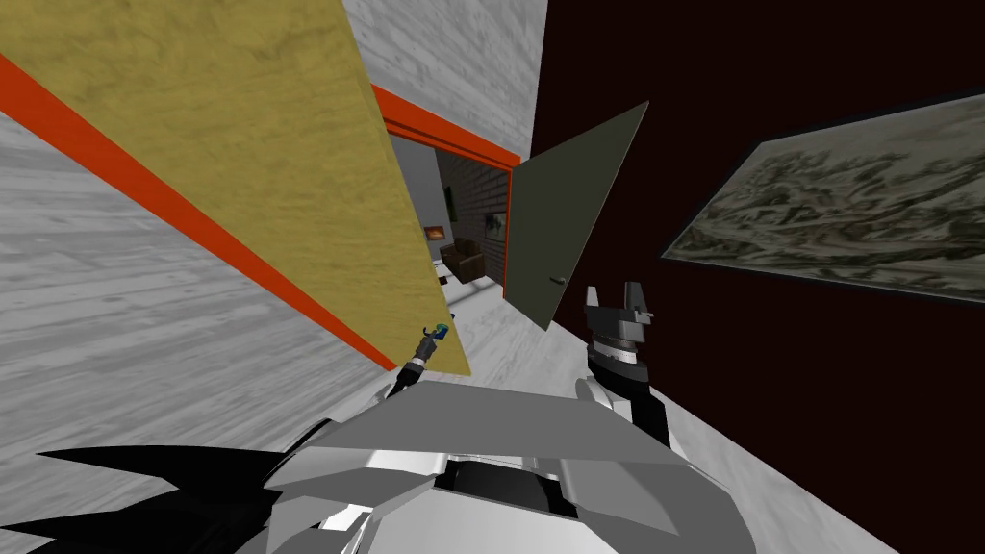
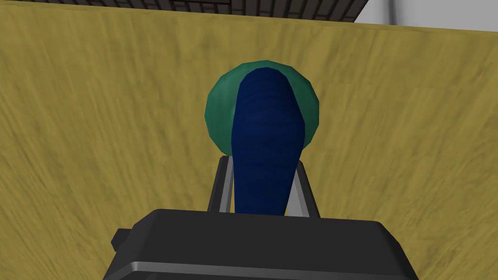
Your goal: Pull the door open
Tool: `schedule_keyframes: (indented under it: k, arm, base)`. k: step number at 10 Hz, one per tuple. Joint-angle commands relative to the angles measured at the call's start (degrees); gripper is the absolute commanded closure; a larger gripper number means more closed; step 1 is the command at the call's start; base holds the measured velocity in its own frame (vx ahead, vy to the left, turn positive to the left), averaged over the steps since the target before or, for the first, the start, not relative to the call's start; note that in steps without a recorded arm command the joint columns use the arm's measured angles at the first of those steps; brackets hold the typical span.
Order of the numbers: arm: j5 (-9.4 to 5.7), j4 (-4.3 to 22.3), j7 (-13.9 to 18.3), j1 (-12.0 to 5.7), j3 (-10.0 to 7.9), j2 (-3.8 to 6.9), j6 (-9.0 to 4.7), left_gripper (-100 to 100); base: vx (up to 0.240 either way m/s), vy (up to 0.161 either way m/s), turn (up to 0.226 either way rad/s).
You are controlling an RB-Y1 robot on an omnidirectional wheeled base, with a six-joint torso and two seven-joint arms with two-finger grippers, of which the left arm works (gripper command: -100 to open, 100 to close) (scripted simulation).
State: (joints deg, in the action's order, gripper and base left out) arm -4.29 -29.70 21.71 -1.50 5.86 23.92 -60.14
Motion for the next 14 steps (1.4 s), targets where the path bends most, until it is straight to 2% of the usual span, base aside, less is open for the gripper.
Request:
schedule_keyframes:
  k: [1,2,3,4,6,9,12,14]
  arm:
    - [0.13,-0.3,-0.4,-0.51,0.3,-0.6,1.01,100]
    - [0.11,-0.3,-0.5,-0.97,0.32,-0.77,1.48,100]
    - [0.12,0.0,-0.4,-0.95,0.3,-0.65,1.16,100]
    - [0.11,0.6,0.2,0.05,0.52,-0.09,-0.32,100]
    - [0.03,0.8,0.8,1.16,0.62,0.64,-1.83,100]
    - [-0.18,1.5,2.3,3.79,0.87,2.37,-5.42,100]
    - [-0.27,1.8,3.0,5.0,0.99,3.18,-7.09,100]
    - [-0.38,2.2,3.8,6.38,1.11,4.09,-8.97,100]
  base:
    - [-0.158,0.097,-0.096]
    - [-0.146,0.098,-0.071]
    - [-0.062,0.04,-0.037]
    - [-0.103,0.001,-0.234]
    - [-0.158,0.032,-0.155]
    - [-0.18,0.065,-0.206]
    - [-0.131,0.041,-0.107]
    - [-0.118,0.045,-0.166]
